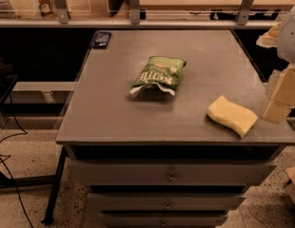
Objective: Move green jalapeno chip bag near rxbar blueberry
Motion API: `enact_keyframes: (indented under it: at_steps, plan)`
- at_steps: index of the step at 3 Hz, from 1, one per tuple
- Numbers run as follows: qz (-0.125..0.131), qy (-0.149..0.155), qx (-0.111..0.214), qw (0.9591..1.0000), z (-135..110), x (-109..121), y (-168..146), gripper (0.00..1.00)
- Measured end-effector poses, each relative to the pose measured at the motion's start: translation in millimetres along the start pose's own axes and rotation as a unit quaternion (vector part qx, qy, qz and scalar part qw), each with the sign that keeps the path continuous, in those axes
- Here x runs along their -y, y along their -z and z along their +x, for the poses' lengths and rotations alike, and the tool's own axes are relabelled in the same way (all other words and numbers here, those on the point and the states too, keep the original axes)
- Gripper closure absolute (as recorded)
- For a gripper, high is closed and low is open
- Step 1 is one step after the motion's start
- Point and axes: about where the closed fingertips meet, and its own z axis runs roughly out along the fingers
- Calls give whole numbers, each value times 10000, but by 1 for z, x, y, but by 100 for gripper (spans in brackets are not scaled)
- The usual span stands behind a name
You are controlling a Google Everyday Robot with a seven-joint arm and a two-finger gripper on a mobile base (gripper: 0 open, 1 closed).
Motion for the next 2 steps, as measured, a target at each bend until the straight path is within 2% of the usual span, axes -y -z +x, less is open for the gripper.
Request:
enact_keyframes:
  at_steps: [1, 2]
  plan:
    - [1, 0, 0, 10000, 0, 0, 0, 0]
    - [-35, -64, 177, 9998, -9, 12, -9, 0]
